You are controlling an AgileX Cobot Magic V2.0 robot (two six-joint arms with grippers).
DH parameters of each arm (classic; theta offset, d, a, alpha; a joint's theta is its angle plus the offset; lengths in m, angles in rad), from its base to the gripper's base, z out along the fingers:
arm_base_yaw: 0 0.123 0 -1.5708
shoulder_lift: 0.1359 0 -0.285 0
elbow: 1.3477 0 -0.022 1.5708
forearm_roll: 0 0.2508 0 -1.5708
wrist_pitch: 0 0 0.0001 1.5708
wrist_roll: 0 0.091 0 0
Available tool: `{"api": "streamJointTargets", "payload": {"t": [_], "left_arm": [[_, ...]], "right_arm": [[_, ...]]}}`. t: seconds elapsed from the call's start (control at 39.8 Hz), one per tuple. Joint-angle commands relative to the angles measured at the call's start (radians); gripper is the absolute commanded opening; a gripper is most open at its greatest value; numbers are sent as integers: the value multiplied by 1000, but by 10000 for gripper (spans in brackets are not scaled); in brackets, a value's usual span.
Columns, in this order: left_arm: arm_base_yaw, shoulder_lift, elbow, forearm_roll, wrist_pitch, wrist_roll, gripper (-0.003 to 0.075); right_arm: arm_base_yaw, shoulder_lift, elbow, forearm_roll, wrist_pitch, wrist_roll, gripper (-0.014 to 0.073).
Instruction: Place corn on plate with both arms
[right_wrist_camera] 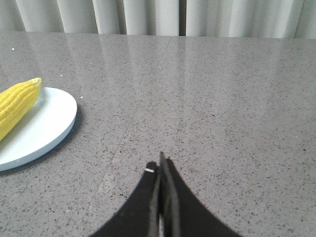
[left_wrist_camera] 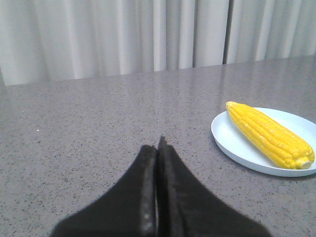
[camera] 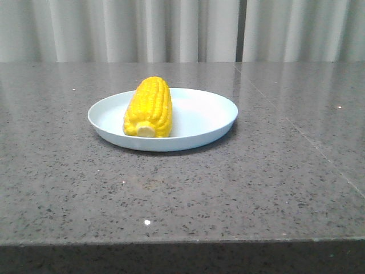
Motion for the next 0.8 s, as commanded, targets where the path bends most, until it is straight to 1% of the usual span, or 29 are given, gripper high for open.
{"api": "streamJointTargets", "payload": {"t": [0.0, 0.28, 0.43, 0.6, 0.78], "left_arm": [[-1, 9, -23, -4, -75, -10, -20], [-1, 9, -23, 0, -77, -10, -20], [27, -4, 23, -49, -182, -10, -20], [141, -25, 140, -104, -270, -10, -20], [286, -25, 257, -125, -382, -10, -20]], "right_arm": [[-5, 7, -27, -25, -78, -6, -115], [-5, 7, -27, -25, -78, -6, -115], [-5, 7, -27, -25, -78, -6, -115], [-5, 7, -27, -25, -80, -6, -115], [-5, 7, -27, -25, -78, -6, -115]]}}
